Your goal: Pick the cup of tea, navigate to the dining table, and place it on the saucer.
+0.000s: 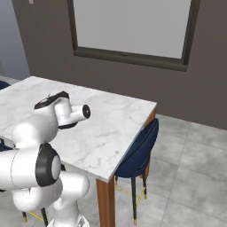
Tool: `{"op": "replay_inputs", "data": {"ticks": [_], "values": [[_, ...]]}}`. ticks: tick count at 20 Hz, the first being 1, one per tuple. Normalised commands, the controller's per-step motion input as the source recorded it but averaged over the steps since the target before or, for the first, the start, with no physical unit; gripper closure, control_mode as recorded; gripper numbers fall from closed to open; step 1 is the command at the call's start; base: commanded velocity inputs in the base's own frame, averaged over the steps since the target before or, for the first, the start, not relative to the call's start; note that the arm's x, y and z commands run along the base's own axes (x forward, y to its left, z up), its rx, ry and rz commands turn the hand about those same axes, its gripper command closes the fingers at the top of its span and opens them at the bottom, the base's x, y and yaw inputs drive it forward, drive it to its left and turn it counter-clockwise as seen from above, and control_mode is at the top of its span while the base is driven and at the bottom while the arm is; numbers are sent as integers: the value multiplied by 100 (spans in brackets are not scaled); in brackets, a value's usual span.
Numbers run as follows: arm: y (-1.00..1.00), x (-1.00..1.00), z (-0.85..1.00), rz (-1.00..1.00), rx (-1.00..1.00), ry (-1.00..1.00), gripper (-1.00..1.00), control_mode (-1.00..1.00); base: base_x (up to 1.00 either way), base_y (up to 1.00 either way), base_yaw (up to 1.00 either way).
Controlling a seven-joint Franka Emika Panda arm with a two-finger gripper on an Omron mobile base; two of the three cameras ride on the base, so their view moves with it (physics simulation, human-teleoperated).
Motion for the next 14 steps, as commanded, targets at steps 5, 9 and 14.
{"op": "replay_inputs", "data": {"ticks": [5, 9, 14], "values": [[12, 8, -51, -4, -4, -6, 100, -100, 0, 0, 0], [14, 9, -26, -5, -1, -4, 100, -100, 0, 0, 0], [14, 9, 0, -3, 0, -3, 100, -100, 0, 0, 0]]}}
